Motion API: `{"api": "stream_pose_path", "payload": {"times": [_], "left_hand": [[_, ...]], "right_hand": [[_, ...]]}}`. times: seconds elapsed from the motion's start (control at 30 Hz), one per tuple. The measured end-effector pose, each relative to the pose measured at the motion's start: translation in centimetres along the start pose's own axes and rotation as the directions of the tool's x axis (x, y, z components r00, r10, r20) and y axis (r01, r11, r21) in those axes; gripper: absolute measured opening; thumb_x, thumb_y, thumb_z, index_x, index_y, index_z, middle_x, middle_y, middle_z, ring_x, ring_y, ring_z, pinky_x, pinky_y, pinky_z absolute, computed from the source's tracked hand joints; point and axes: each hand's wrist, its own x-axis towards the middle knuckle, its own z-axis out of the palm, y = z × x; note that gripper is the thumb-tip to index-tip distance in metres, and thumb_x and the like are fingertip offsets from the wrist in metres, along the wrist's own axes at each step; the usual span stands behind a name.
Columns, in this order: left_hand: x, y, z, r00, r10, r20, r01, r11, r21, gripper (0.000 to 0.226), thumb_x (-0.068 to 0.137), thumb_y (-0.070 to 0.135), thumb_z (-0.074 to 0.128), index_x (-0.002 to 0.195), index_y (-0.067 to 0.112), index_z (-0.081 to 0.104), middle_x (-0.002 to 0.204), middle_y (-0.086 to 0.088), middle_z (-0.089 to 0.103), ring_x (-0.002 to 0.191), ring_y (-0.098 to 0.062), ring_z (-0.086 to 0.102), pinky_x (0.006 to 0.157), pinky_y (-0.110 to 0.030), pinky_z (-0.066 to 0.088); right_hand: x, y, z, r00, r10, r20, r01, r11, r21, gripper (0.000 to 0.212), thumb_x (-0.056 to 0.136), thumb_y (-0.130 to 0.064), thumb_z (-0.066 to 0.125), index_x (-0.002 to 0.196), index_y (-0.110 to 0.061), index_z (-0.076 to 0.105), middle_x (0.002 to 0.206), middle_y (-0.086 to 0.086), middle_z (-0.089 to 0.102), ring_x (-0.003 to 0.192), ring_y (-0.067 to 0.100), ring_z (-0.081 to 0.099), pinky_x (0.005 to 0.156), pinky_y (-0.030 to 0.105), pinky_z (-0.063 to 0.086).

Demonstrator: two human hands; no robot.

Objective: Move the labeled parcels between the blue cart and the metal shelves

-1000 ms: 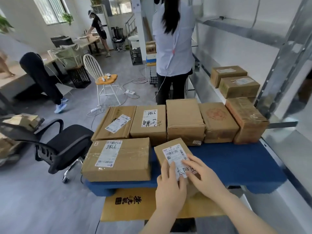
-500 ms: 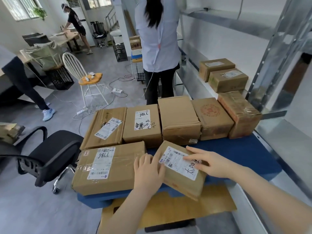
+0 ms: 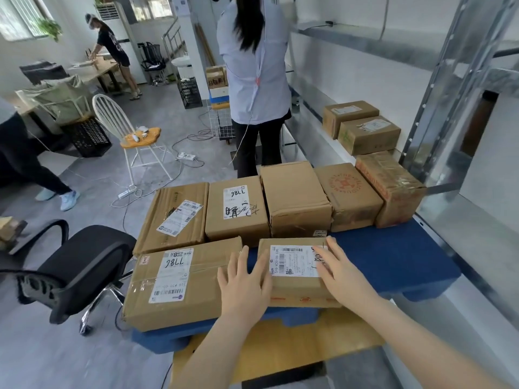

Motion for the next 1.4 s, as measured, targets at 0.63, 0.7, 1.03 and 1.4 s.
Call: {"api": "stream_pose_path", "payload": {"times": [0.63, 0.7, 1.03, 1.4], "left_hand": [[1.8, 0.1, 1.0, 0.997, -0.079, 0.016, 0.079, 0.997, -0.009, 0.048, 0.099, 0.046, 0.010, 0.146, 0.049, 0.001, 0.160, 0.012, -0.002, 0.145, -0.019, 0.002, 0.114, -0.051, 0.006], [1.7, 0.2, 0.8, 0.997, -0.077, 0.019, 0.077, 0.997, 0.002, 0.049, 0.099, 0.047, 0.010, 0.146, 0.049, -0.001, 0.160, 0.013, -0.004, 0.145, -0.019, 0.002, 0.114, -0.050, 0.007], [1.9, 1.4, -0.7, 0.991, -0.120, 0.061, 0.112, 0.986, 0.126, 0.050, 0.099, 0.045, 0.014, 0.147, 0.048, 0.003, 0.160, 0.010, -0.002, 0.143, -0.024, 0.012, 0.111, -0.050, 0.018], [-6.6, 24.4, 1.0, 0.461, 0.876, -0.143, -0.887, 0.458, -0.055, 0.052, 0.076, 0.026, 0.036, 0.123, 0.019, 0.058, 0.125, -0.016, 0.062, 0.109, -0.034, 0.061, 0.101, -0.040, 0.030]], "right_hand": [[3.4, -0.9, 2.1, 0.991, -0.127, -0.047, 0.121, 0.985, -0.127, 0.046, 0.098, -0.048, 0.030, 0.142, -0.040, 0.023, 0.155, -0.017, 0.005, 0.135, 0.016, 0.018, 0.078, 0.023, 0.038], [3.4, -0.8, 2.2, 0.991, -0.120, -0.055, 0.112, 0.985, -0.130, 0.046, 0.098, -0.049, 0.030, 0.143, -0.042, 0.022, 0.155, -0.017, 0.004, 0.136, 0.015, 0.017, 0.078, 0.023, 0.038], [2.4, -0.7, 1.0, 1.000, -0.021, -0.016, 0.022, 0.996, 0.087, 0.055, 0.096, -0.052, 0.035, 0.147, -0.043, 0.018, 0.159, -0.016, -0.001, 0.144, 0.013, 0.009, 0.112, 0.037, 0.029], [-25.9, 6.9, -10.4, 0.693, 0.488, -0.531, -0.522, 0.847, 0.097, 0.047, 0.098, -0.033, 0.041, 0.145, -0.028, 0.034, 0.155, -0.004, 0.025, 0.139, 0.011, 0.026, 0.111, 0.022, 0.020]]}}
